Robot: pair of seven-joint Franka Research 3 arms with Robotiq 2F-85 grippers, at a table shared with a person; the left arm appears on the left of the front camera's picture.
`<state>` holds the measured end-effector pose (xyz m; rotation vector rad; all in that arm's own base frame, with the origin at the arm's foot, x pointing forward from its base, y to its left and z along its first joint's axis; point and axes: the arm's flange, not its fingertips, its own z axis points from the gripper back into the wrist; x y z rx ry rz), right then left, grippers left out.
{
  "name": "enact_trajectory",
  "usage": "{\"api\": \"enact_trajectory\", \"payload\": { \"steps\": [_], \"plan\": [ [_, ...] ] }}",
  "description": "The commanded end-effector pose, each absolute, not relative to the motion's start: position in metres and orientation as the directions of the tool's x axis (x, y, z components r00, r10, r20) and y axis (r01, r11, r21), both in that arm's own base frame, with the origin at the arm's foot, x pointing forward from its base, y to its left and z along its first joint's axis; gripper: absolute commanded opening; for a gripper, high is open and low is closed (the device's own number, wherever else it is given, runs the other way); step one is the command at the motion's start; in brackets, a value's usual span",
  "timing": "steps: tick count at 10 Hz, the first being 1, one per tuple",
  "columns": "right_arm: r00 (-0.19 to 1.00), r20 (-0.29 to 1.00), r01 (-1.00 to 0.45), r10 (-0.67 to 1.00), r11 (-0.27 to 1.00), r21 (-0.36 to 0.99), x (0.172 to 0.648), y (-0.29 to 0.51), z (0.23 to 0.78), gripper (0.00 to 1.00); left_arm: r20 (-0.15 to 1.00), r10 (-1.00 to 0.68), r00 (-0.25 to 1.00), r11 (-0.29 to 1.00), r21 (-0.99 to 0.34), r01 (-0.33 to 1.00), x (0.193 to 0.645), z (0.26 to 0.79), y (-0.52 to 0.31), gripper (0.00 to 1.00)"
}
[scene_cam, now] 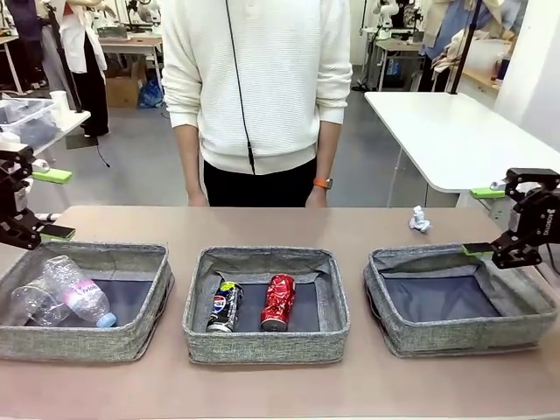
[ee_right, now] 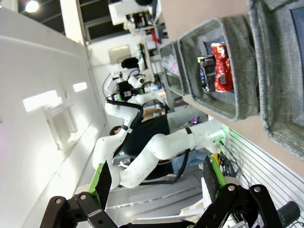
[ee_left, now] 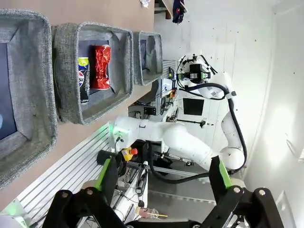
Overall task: Sort the waste into the appropriate baskets.
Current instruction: Pick up the waste item pointed out by the person.
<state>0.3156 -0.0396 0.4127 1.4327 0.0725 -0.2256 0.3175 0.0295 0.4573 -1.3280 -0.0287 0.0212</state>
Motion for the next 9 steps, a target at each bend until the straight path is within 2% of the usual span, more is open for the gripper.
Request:
{"api": "enact_trajectory", "payload": {
  "steps": [1,9],
  "plan": [
    [0.981,-0.165,0.176,-0.099,0.122,0.977,0.3105,-0.0401,0.4124,1.0,0.005,0.021,1.0,0.24,-0.971,0.0,0.3137,0.4569,0.0305,1.0],
    [0.981,-0.165,0.176,-0.099,0.122,0.977,0.3105,-0.0401,0.4124,1.0,0.005,0.021,1.0,0.24,-0.971,0.0,0.3137,0.4569,0.0305,1.0]
  ]
}}
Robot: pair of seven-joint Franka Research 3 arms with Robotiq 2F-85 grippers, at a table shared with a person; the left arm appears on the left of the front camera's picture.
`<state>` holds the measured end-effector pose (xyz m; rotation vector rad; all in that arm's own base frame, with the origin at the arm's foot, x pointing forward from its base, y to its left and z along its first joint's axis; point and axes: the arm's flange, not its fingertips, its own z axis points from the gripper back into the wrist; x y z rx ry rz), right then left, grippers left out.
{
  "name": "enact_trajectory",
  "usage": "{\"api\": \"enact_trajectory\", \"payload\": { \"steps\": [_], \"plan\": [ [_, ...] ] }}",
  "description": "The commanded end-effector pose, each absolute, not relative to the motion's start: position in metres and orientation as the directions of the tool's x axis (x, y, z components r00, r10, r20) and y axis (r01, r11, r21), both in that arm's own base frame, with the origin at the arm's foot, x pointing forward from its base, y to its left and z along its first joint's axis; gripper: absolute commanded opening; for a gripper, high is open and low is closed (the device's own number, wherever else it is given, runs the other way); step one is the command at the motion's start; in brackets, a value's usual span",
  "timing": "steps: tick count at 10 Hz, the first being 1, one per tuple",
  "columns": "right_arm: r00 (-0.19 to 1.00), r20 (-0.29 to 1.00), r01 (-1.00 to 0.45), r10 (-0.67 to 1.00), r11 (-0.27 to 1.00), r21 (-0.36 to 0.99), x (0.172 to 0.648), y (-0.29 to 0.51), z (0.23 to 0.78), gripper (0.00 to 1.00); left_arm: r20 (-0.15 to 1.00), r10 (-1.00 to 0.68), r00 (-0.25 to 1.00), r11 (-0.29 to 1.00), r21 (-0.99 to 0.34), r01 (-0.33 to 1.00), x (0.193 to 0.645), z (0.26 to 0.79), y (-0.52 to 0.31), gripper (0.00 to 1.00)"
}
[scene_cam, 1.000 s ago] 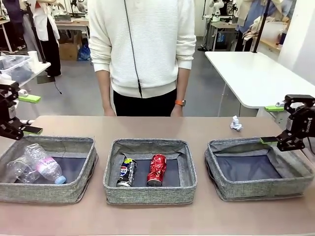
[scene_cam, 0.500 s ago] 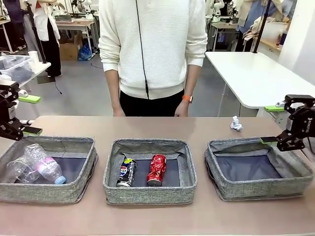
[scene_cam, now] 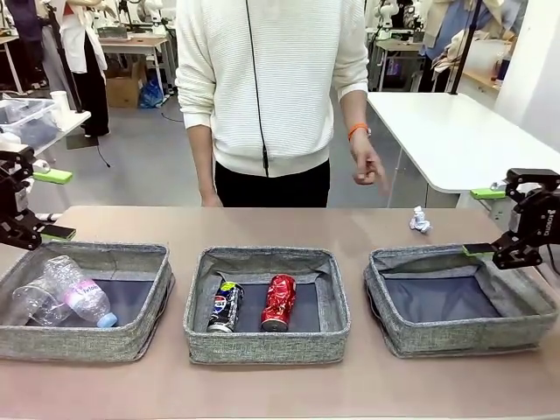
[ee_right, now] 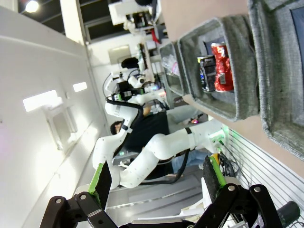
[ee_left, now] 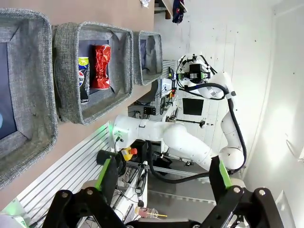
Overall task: Sort the waste into the appropriate baskets.
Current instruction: Pick up the waste item pointed out by the person.
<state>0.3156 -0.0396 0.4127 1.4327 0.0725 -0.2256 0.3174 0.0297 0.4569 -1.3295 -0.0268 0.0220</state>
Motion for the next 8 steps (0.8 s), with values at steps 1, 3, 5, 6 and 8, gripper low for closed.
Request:
{"api": "enact_trajectory", "payload": {
  "steps": [1,3,5,6,8],
  "plan": [
    [0.981,-0.165,0.176,-0.099,0.122,0.977,0.31,-0.04,0.412,1.0,0.005,0.021,1.0,0.24,-0.971,0.0,0.314,0.457,0.031,1.0],
    [0.981,-0.165,0.176,-0.099,0.122,0.977,0.31,-0.04,0.412,1.0,0.005,0.021,1.0,0.24,-0.971,0.0,0.314,0.457,0.031,1.0],
    [0.981,-0.165,0.176,-0.099,0.122,0.977,0.31,-0.04,0.412,1.0,0.005,0.021,1.0,0.24,-0.971,0.0,0.314,0.457,0.031,1.0],
    [0.981,-0.165,0.176,-0.099,0.122,0.977,0.31,-0.04,0.412,1.0,0.005,0.021,1.0,0.24,-0.971,0.0,0.314,0.457,0.031,1.0],
    [0.903,-0.018,0.149,-0.429,0.273,0.95,0.328,-0.028,0.416,1.0,0.005,0.021,1.0,0.24,-0.971,0.0,0.314,0.457,0.031,1.0]
  ]
}}
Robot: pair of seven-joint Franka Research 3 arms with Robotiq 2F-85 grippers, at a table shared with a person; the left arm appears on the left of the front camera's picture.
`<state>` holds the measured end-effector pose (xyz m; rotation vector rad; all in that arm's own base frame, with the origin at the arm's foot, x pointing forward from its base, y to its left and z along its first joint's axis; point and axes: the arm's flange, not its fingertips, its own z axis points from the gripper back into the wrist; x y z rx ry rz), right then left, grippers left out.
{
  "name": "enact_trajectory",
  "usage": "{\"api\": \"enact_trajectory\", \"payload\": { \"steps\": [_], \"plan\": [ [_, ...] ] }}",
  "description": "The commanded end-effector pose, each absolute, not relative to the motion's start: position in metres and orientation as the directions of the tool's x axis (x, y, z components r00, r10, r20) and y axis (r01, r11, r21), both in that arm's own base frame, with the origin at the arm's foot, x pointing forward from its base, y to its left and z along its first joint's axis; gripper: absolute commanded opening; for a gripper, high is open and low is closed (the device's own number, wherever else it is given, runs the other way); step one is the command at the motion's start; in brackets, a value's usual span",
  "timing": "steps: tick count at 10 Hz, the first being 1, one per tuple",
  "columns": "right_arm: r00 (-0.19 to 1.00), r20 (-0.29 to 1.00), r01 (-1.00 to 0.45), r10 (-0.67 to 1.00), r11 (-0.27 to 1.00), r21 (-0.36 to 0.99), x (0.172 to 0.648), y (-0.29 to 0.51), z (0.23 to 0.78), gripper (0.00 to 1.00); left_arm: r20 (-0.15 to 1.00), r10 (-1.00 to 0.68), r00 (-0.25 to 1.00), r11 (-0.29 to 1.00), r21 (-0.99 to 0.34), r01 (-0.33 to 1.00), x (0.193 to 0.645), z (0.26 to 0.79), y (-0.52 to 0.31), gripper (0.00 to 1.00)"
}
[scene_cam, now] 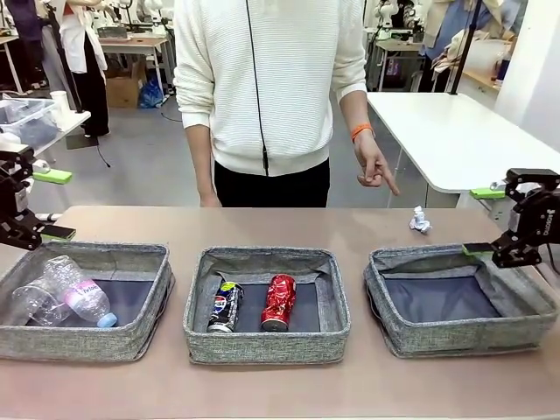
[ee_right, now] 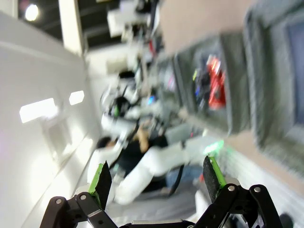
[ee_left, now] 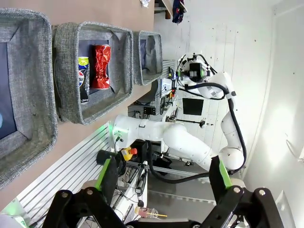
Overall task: Sort the waste into the appropriate baskets.
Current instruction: Pick up the waste item pointed out by the person.
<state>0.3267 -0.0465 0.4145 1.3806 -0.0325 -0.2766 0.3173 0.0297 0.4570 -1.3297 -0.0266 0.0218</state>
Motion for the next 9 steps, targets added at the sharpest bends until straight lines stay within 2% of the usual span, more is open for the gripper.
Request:
{"api": "enact_trajectory", "payload": {
  "steps": [1,2,3,4,5,6,7,8,9],
  "plan": [
    [0.73,0.34,0.05,-0.593,0.543,0.838,0.341,-0.005,0.421,1.0,0.005,0.021,1.0,0.24,-0.971,0.0,0.314,0.457,0.031,1.0],
    [0.617,0.599,-0.013,-0.511,0.754,0.657,0.353,0.017,0.427,1.0,0.005,0.021,1.0,0.24,-0.971,0.0,0.314,0.457,0.031,1.0],
    [0.437,0.821,-0.081,-0.368,0.893,0.443,0.367,0.027,0.439,1.0,0.005,0.021,1.0,0.24,-0.971,0.0,0.314,0.457,0.031,1.0],
    [0.261,0.943,-0.049,-0.206,0.973,0.226,0.373,0.027,0.445,1.0,0.005,0.021,1.0,0.24,-0.971,0.0,0.314,0.457,0.031,1.0],
    [0.212,0.968,0.0,-0.135,0.99,0.138,0.375,0.024,0.449,1.0,0.005,0.021,1.0,0.24,-0.971,0.0,0.314,0.457,0.031,1.0],
    [0.197,0.97,0.049,-0.14,0.99,0.133,0.373,0.02,0.453,1.0,0.005,0.021,1.0,0.24,-0.971,0.0,0.314,0.457,0.031,1.0],
    [0.782,0.53,-0.213,-0.328,0.658,0.722,0.369,0.022,0.464,1.0,0.005,0.021,1.0,0.24,-0.971,0.0,0.314,0.457,0.031,1.0],
    [0.782,0.53,-0.213,-0.328,0.658,0.722,0.369,0.022,0.464,1.0,0.005,0.021,1.0,0.24,-0.971,0.0,0.314,0.457,0.031,1.0],
    [0.695,0.649,-0.24,-0.309,0.751,0.615,0.368,0.019,0.472,1.0,0.005,0.021,1.0,0.24,-0.971,0.0,0.314,0.457,0.031,1.0]
  ]
}}
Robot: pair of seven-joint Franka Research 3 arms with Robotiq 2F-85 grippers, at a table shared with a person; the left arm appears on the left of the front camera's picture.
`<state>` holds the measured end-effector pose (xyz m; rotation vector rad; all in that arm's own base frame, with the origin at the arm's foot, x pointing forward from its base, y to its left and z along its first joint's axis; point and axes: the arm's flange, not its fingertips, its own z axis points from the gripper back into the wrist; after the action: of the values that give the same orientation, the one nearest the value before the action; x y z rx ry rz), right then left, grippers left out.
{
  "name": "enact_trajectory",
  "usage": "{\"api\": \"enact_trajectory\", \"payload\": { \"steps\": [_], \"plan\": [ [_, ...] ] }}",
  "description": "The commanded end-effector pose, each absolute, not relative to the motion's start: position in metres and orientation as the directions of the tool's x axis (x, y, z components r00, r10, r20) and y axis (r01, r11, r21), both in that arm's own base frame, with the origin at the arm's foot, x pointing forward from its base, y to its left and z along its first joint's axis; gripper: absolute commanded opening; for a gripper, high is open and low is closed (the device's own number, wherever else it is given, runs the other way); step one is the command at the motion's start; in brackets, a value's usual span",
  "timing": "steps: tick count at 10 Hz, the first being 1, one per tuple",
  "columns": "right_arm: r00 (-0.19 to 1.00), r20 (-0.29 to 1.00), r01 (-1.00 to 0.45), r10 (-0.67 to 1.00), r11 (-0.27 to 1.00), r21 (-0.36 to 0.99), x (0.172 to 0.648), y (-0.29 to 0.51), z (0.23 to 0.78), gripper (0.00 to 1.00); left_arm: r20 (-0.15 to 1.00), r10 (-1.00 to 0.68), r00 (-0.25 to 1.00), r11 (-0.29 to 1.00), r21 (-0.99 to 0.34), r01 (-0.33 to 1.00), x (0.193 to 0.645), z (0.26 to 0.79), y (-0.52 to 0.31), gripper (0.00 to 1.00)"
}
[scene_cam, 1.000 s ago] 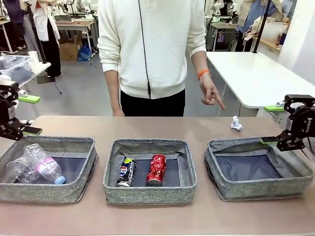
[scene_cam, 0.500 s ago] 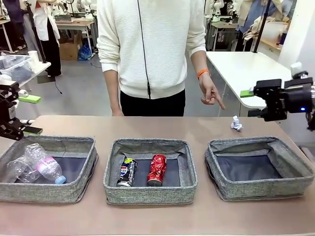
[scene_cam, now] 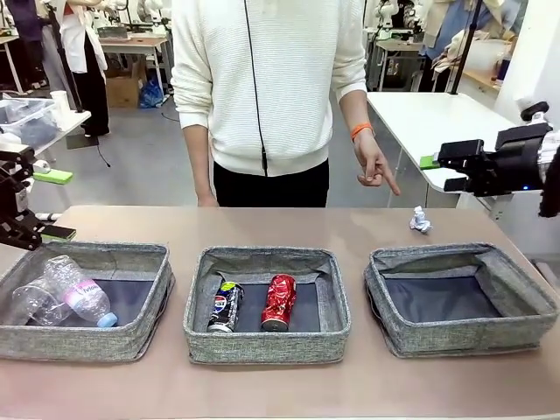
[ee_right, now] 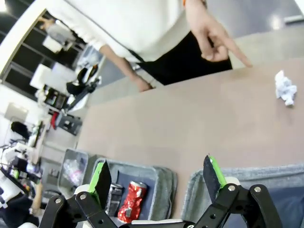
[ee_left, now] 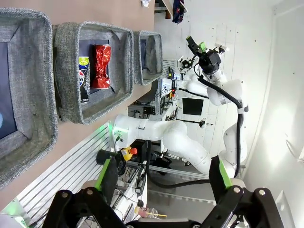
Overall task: Sort the waste into the appropriate baskets.
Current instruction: Pick up the waste item pointed out by the person.
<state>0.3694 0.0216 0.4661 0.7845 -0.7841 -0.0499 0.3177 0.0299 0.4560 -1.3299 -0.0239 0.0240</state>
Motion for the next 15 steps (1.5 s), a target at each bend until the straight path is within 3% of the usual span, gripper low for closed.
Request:
{"api": "enact_trajectory", "payload": {
  "steps": [1,2,3,4,6,8,10,11,15],
  "plan": [
    [0.658,0.691,-0.039,-0.298,0.904,0.426,0.367,0.02,0.464,1.0,0.005,0.021,1.0,0.24,-0.971,0.0,0.314,0.457,0.031,1.0],
    [0.67,0.689,0.05,-0.277,0.943,0.33,0.393,0.02,0.468,1.0,0.005,0.021,1.0,0.24,-0.971,0.0,0.314,0.457,0.031,1.0],
    [0.686,0.695,0.052,-0.214,0.968,0.247,0.416,0.025,0.476,1.0,0.005,0.021,1.0,0.24,-0.971,0.0,0.314,0.457,0.031,1.0],
    [0.728,0.677,0.07,-0.106,0.994,0.08,0.44,0.03,0.475,1.0,0.005,0.021,1.0,0.24,-0.971,0.0,0.314,0.457,0.031,1.0],
    [0.831,0.556,0.025,0.031,0.995,-0.094,0.494,0.036,0.472,1.0,0.005,0.021,1.0,0.24,-0.971,0.0,0.314,0.457,0.031,1.0],
    [0.881,0.473,0.011,0.022,0.998,-0.067,0.524,0.024,0.478,1.0,0.005,0.021,1.0,0.24,-0.971,0.0,0.314,0.457,0.031,1.0],
    [0.886,0.461,-0.023,-0.041,0.991,0.132,0.534,0.012,0.485,1.0,0.005,0.021,1.0,0.24,-0.971,0.0,0.314,0.457,0.031,1.0],
    [0.918,0.396,-0.047,-0.03,0.982,0.185,0.535,0.01,0.482,1.0,0.005,0.021,1.0,0.24,-0.971,0.0,0.314,0.457,0.031,1.0],
    [0.938,0.345,-0.047,-0.022,0.98,0.192,0.56,0.021,0.45,1.0,0.005,0.021,1.0,0.24,-0.971,0.0,0.314,0.457,0.031,1.0]
  ]
}}
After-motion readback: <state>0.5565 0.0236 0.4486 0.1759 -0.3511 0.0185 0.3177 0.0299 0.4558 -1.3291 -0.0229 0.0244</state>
